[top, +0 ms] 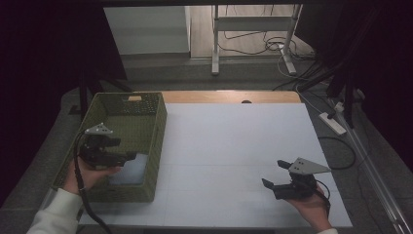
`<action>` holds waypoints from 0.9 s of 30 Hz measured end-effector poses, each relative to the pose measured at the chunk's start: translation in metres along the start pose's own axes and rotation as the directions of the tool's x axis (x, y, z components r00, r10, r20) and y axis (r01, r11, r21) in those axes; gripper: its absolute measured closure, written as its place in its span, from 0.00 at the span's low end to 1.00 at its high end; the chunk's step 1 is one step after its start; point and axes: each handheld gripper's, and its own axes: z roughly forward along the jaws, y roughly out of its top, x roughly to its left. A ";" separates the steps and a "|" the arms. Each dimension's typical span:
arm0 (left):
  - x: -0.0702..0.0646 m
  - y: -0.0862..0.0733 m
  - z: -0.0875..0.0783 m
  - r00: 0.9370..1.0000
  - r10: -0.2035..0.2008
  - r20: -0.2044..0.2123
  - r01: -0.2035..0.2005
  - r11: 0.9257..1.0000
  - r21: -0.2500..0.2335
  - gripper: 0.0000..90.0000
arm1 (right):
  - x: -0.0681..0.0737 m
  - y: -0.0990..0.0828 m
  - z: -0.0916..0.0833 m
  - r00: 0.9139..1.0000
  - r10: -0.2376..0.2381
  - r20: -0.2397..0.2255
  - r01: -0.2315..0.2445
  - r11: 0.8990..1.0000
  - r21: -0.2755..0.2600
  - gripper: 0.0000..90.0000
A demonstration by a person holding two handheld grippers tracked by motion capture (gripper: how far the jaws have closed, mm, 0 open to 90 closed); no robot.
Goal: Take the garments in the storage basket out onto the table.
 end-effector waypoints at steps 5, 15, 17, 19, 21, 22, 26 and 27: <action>-0.001 0.000 0.006 1.000 0.023 0.017 -0.024 0.999 0.033 0.17 | 0.001 0.000 0.001 1.000 0.000 0.000 0.000 1.000 0.002 0.14; 0.002 0.002 0.010 0.995 0.081 0.052 -0.085 0.993 0.080 0.17 | 0.001 0.000 0.001 1.000 0.000 -0.001 0.000 1.000 0.003 0.14; 0.003 0.002 0.011 0.995 0.086 0.052 -0.091 0.992 0.091 0.17 | 0.001 -0.001 0.001 1.000 0.001 -0.003 -0.001 1.000 0.004 0.14; 0.003 0.001 0.011 0.994 0.092 0.052 -0.097 0.992 0.082 0.18 | 0.001 -0.001 0.001 1.000 0.000 -0.002 0.000 1.000 0.004 0.14; 0.004 0.001 0.012 0.995 0.086 0.056 -0.091 0.993 0.078 0.18 | 0.001 0.000 0.001 1.000 0.000 -0.001 0.000 1.000 0.003 0.14; 0.005 0.001 0.012 0.995 0.086 0.057 -0.091 0.992 0.082 0.18 | 0.001 0.000 0.001 1.000 0.000 -0.001 0.000 1.000 0.003 0.14; 0.006 -0.001 0.019 0.994 0.093 0.063 -0.100 0.988 0.119 0.18 | 0.001 0.000 0.001 1.000 -0.002 -0.001 0.002 1.000 0.005 0.14; 0.006 -0.001 0.020 0.994 0.093 0.064 -0.101 0.987 0.129 0.18 | 0.001 0.000 0.001 1.000 -0.002 -0.001 0.002 1.000 0.005 0.14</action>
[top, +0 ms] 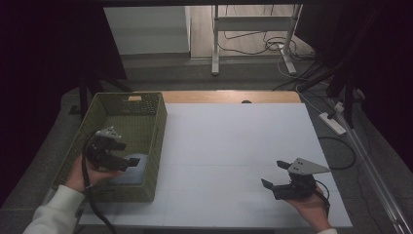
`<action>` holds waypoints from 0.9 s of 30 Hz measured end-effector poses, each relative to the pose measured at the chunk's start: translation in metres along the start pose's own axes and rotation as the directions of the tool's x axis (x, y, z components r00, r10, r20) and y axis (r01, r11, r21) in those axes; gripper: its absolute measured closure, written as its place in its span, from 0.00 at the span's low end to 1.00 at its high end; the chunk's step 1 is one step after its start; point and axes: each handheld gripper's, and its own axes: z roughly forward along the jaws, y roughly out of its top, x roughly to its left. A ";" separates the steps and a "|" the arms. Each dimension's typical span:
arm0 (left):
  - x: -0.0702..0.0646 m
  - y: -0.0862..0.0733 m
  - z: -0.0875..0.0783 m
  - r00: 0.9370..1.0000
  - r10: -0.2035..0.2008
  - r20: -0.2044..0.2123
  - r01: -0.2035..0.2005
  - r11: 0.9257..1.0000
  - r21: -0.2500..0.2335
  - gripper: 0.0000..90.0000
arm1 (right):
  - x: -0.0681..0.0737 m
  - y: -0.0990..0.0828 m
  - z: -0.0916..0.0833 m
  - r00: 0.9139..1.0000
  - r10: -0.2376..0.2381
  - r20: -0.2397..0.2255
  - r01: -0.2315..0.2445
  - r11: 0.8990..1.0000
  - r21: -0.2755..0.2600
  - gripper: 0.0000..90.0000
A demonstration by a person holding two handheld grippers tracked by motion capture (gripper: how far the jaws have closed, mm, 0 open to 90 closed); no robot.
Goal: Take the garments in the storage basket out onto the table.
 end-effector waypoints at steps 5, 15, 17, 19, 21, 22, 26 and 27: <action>0.002 0.002 0.008 1.000 0.000 0.014 0.000 0.999 0.038 0.18 | 0.001 0.002 -0.001 1.000 -0.001 -0.003 0.001 1.000 -0.008 0.14; 0.003 0.002 0.023 0.999 0.017 0.036 -0.021 0.992 0.126 0.15 | 0.001 0.000 0.000 1.000 0.000 -0.003 0.000 1.000 -0.004 0.14; 0.004 0.002 0.025 0.999 0.016 0.043 -0.021 0.990 0.139 0.15 | 0.001 0.001 0.000 1.000 -0.001 -0.004 0.000 1.000 -0.004 0.14; 0.005 0.002 0.027 0.999 0.013 0.045 -0.020 0.989 0.150 0.14 | 0.001 0.000 0.001 1.000 -0.005 -0.002 0.005 1.000 0.002 0.14; 0.006 0.002 0.027 0.999 0.013 0.051 -0.021 0.988 0.153 0.13 | 0.001 0.000 0.001 1.000 -0.005 -0.002 0.005 1.000 0.004 0.14; 0.007 0.002 0.028 0.998 0.014 0.054 -0.023 0.987 0.159 0.13 | 0.001 0.000 0.001 1.000 -0.005 -0.002 0.005 1.000 0.004 0.14; 0.006 0.004 0.032 0.997 0.022 0.069 -0.035 0.981 0.191 0.11 | 0.001 0.000 0.001 1.000 -0.003 -0.001 0.003 1.000 0.005 0.14; 0.006 0.004 0.033 0.997 0.024 0.071 -0.038 0.979 0.198 0.11 | 0.001 0.000 0.001 1.000 -0.003 -0.001 0.003 1.000 0.005 0.14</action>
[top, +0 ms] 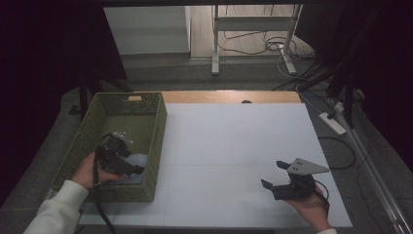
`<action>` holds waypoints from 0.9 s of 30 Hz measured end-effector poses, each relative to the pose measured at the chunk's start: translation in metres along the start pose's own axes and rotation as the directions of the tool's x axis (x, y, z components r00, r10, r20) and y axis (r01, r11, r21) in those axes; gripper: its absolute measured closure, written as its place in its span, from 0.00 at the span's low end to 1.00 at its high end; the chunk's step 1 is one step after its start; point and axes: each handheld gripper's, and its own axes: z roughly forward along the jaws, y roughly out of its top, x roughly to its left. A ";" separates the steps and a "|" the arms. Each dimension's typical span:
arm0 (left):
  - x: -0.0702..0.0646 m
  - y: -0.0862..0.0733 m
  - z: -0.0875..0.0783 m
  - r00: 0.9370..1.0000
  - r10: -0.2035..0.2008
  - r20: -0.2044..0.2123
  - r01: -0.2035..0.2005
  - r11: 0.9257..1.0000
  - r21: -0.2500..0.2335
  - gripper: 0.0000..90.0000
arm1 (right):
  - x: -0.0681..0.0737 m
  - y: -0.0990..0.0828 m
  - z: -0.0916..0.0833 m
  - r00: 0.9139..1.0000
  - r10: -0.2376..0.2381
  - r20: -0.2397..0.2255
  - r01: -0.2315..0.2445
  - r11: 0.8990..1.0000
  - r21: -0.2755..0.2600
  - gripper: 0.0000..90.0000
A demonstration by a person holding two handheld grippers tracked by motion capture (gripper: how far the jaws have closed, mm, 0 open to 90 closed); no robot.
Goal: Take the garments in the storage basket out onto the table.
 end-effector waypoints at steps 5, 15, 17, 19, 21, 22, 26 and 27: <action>0.000 0.001 0.005 1.000 0.006 -0.001 -0.006 1.000 0.029 0.09 | 0.000 0.000 0.000 1.000 -0.002 0.000 0.002 1.000 0.002 0.14; 0.008 0.004 0.018 1.000 -0.006 0.013 0.005 0.995 0.101 0.06 | 0.000 0.000 0.000 1.000 -0.004 0.003 0.004 1.000 0.010 0.14; 0.009 0.005 0.021 1.000 -0.008 0.017 0.007 0.994 0.107 0.05 | 0.000 0.000 0.000 1.000 -0.004 0.004 0.004 1.000 0.012 0.14; 0.010 0.005 0.025 1.000 -0.004 0.015 0.003 0.993 0.117 0.05 | 0.000 -0.001 0.001 1.000 -0.004 0.003 0.004 1.000 0.014 0.14; 0.010 0.007 0.030 1.000 -0.002 0.011 0.000 0.991 0.137 0.04 | 0.000 -0.001 0.001 1.000 -0.006 0.001 0.006 1.000 0.013 0.14; 0.010 0.008 0.032 1.000 -0.001 0.012 -0.001 0.989 0.147 0.04 | 0.000 -0.001 0.001 1.000 -0.008 -0.001 0.008 1.000 0.014 0.14; 0.011 0.011 0.037 1.000 -0.005 0.015 0.002 0.985 0.171 0.05 | 0.002 0.000 0.002 1.000 -0.016 -0.001 0.016 1.000 0.018 0.14; 0.012 0.011 0.038 1.000 -0.007 0.016 0.004 0.985 0.174 0.06 | 0.002 0.000 0.002 1.000 -0.016 0.000 0.016 1.000 0.019 0.14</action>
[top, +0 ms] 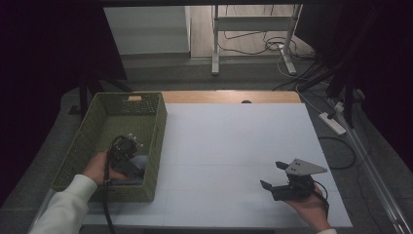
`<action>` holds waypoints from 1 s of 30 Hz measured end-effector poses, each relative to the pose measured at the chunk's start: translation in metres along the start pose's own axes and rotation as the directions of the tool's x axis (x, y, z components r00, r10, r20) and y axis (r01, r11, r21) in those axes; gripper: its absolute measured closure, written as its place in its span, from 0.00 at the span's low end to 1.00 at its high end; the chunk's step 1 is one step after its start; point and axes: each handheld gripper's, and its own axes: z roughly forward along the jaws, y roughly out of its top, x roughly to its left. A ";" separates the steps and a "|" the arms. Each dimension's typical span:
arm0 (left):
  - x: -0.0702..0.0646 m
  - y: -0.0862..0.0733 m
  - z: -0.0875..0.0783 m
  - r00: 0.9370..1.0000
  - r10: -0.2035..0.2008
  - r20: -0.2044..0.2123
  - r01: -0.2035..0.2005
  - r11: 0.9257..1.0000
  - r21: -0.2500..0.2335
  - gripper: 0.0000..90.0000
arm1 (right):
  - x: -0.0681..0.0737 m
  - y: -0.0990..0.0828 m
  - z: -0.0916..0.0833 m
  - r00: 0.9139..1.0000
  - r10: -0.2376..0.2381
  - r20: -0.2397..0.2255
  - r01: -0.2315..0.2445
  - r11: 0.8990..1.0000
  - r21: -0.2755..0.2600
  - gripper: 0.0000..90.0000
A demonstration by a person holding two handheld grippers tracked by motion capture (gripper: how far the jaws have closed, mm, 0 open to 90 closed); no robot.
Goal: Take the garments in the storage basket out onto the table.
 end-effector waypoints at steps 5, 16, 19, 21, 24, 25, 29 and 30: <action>0.002 -0.001 0.001 1.000 0.002 0.005 -0.002 1.000 -0.004 0.18 | 0.000 0.000 0.000 1.000 -0.001 0.002 0.001 1.000 -0.001 0.14; 0.007 -0.005 -0.005 0.999 0.019 0.034 -0.019 1.000 -0.023 0.39 | 0.000 0.000 0.000 1.000 -0.001 0.005 0.001 1.000 0.002 0.14; 0.009 -0.008 -0.009 0.998 0.023 0.050 -0.021 0.999 -0.040 0.45 | 0.000 -0.001 0.000 1.000 0.001 0.006 -0.001 1.000 0.002 0.14; 0.010 -0.010 -0.011 0.998 0.017 0.061 -0.014 0.999 -0.052 0.50 | 0.000 -0.001 0.000 1.000 0.000 0.006 0.000 1.000 0.004 0.14; 0.009 -0.013 -0.015 0.998 0.023 0.065 -0.019 0.998 -0.066 0.55 | 0.000 -0.001 0.000 1.000 0.001 0.010 -0.001 1.000 0.007 0.14; 0.009 -0.014 -0.017 0.997 0.025 0.068 -0.020 0.997 -0.073 0.56 | 0.000 -0.001 0.000 1.000 0.002 0.010 -0.003 1.000 0.005 0.14; 0.007 -0.018 -0.022 0.998 0.028 0.061 -0.022 0.995 -0.096 0.58 | 0.000 -0.001 0.000 1.000 0.006 0.012 -0.006 1.000 0.001 0.15; 0.007 -0.019 -0.024 0.998 0.027 0.058 -0.021 0.994 -0.105 0.59 | 0.000 -0.001 0.000 1.000 0.003 0.012 -0.003 1.000 0.003 0.14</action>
